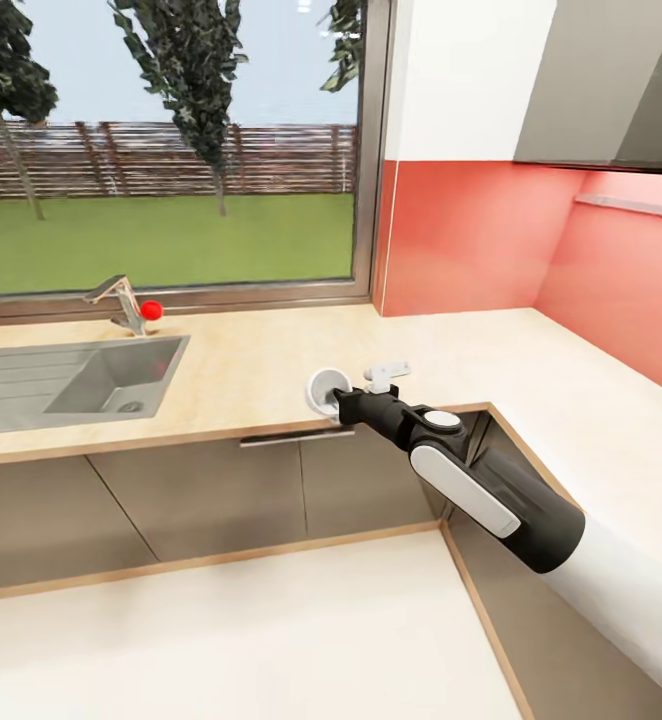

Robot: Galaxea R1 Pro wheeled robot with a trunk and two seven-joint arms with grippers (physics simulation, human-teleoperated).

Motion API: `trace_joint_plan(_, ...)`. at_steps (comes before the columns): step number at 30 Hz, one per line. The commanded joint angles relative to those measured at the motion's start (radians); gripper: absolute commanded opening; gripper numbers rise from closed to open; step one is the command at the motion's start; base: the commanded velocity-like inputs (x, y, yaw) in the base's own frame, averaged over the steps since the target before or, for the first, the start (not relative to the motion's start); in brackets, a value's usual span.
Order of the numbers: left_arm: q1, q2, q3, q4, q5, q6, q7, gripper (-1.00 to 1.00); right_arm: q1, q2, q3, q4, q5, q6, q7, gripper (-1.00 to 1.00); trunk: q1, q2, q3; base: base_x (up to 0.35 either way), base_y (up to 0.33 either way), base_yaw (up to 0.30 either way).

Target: Set up a coffee station on the kitchen countertop: keep the coffee maker on the countertop, move the bottle of coffee from the kitchen shelf to the counter next to the coffee maker, place a paper coffee filter on top of the coffee maker, put the saucer next to the coffee maker with the coffee cup on the saucer, and place the electric kettle next to the coffee maker.

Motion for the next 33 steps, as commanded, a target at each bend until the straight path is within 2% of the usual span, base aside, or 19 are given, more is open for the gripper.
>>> trace_joint_plan(1, -0.001, 0.000, 0.008, 0.002, -0.008, -0.006, 0.003, 1.00, -0.002, -0.001, 0.002, -0.002, -0.008, 0.000, -0.009, -1.00, 0.000, -0.001, 0.000, 0.000, 0.000, 0.000)
trace_joint_plan(14, -0.002, 0.000, 0.008, 0.002, -0.008, -0.006, 0.003, 1.00, -0.002, 0.000, 0.003, 0.000, -0.008, 0.000, -0.008, -1.00, 0.000, -0.001, 0.021, 0.000, 0.000, 0.000)
trace_joint_plan(17, -0.002, 0.000, 0.008, 0.001, -0.009, -0.007, 0.003, 1.00, -0.002, 0.001, 0.019, 0.000, -0.009, -0.001, -0.008, -1.00, 0.000, -0.001, 0.026, 0.000, 0.000, 0.000)
trace_joint_plan(21, -0.003, 0.000, 0.007, 0.001, -0.010, -0.008, 0.002, 1.00, 0.000, 0.002, 0.114, 0.011, -0.010, -0.003, -0.009, -1.00, 0.000, -0.001, 0.032, 0.000, 0.000, 0.000)
trace_joint_plan(22, -0.004, 0.000, 0.006, 0.000, -0.011, -0.009, 0.001, 1.00, 0.002, 0.004, 0.162, 0.014, -0.010, -0.005, -0.010, -1.00, 0.000, -0.001, 0.033, 0.000, 0.000, 0.000)
trace_joint_plan(27, -0.004, 0.000, 0.006, -0.002, -0.014, -0.010, 0.001, 1.00, 0.015, 0.002, 0.271, 0.013, -0.011, -0.053, -0.013, -1.00, 0.000, -0.001, 0.041, 0.000, 0.000, 0.000)
trace_joint_plan(30, -0.004, 0.000, 0.004, -0.024, -0.015, -0.012, 0.001, 1.00, 0.044, 0.000, 0.309, 0.012, -0.014, -0.066, -0.013, -1.00, 0.000, -0.001, 0.046, 0.000, 0.000, 0.000)
trace_joint_plan(33, -0.004, 0.000, 0.003, -0.030, -0.016, -0.012, 0.000, 1.00, 0.083, 0.000, 0.322, 0.012, -0.016, -0.068, -0.013, -1.00, 0.000, -0.001, 0.051, 0.000, 0.000, 0.000)
